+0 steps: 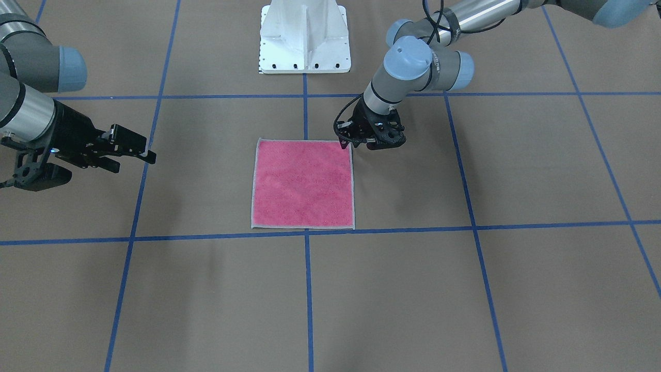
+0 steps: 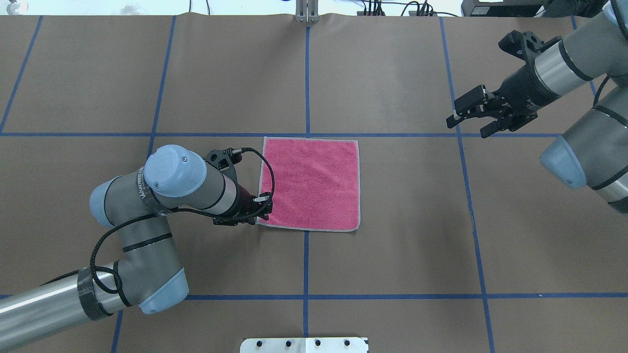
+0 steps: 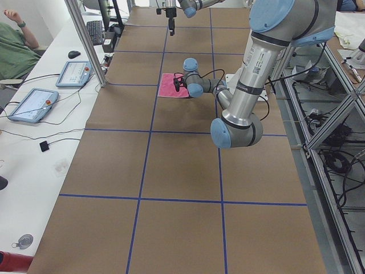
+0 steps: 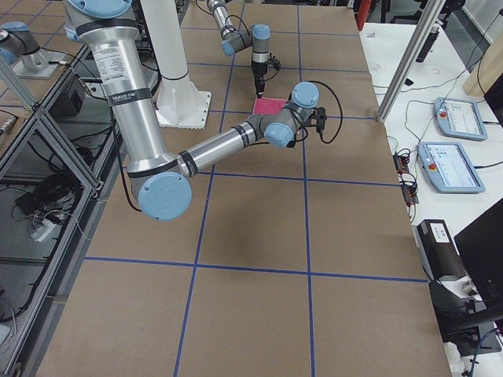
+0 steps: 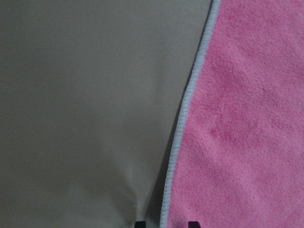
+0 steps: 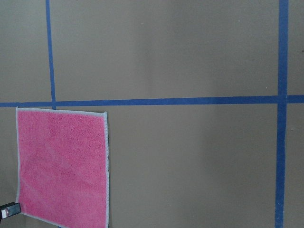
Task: Fold towel twice with both arms
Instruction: 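Grasp the towel's near corner on the left arm's side with the left gripper, then reach the right gripper to the towel's near corner on its side and grasp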
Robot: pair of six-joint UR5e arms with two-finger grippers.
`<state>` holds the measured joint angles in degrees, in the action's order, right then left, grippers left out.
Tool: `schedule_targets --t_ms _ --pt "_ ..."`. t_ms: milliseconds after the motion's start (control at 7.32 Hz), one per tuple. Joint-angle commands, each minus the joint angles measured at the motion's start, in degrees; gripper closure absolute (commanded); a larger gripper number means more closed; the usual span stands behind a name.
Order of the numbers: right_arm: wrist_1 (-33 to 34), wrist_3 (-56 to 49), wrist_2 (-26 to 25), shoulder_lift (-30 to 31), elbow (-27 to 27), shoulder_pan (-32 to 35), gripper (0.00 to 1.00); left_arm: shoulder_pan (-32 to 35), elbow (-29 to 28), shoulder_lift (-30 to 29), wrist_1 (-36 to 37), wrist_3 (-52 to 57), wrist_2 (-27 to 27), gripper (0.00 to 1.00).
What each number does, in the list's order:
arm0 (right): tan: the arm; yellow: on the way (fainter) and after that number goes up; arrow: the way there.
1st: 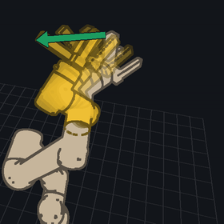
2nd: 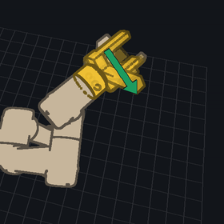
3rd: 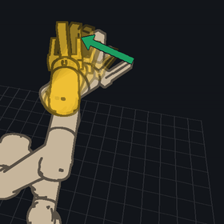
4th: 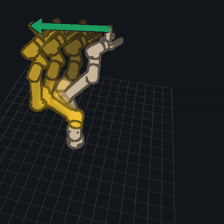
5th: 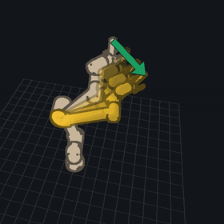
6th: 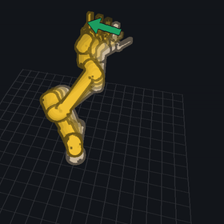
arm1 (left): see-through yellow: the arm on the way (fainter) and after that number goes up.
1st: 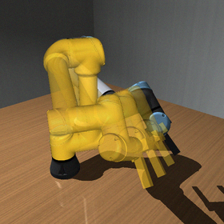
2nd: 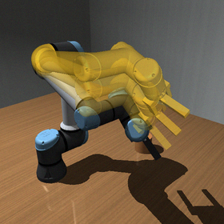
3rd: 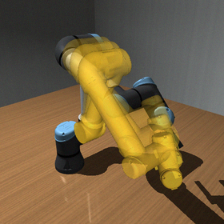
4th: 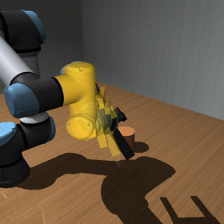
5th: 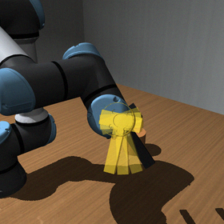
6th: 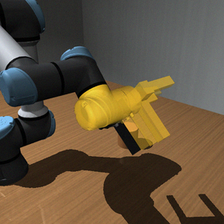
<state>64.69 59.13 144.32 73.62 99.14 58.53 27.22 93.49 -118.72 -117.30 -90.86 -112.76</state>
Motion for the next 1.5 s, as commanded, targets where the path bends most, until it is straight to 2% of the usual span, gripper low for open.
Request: schedule_targets --t_ms 0,273,546,956,1229,1366 --pt "-0.09 -0.24 0.0 0.38 0.0 0.09 0.0 0.02 -0.15 -0.29 -0.03 0.07 0.17 0.69" --pt "-0.09 -0.42 0.09 0.91 0.09 0.18 0.0 0.03 -0.07 -0.37 0.06 -0.11 0.52 0.98" --pt "-3.67 0.1 0.09 2.66 0.26 0.18 0.0 0.03 -0.24 -0.37 0.06 -0.19 1.66 1.0" --pt "-4.13 0.8 0.18 3.11 0.87 -0.08 0.0 0.2 0.46 -0.37 0.14 -0.28 1.57 1.0" --pt "-6.66 10.43 -0.52 2.32 2.1 -4.19 0.0 0.2 0.9 -0.46 0.06 -0.72 1.57 1.0" --pt "-8.16 16.83 -2.96 1.27 2.2 -6.82 0.01 0.11 1.25 -0.55 0.06 -1.94 1.57 1.0"
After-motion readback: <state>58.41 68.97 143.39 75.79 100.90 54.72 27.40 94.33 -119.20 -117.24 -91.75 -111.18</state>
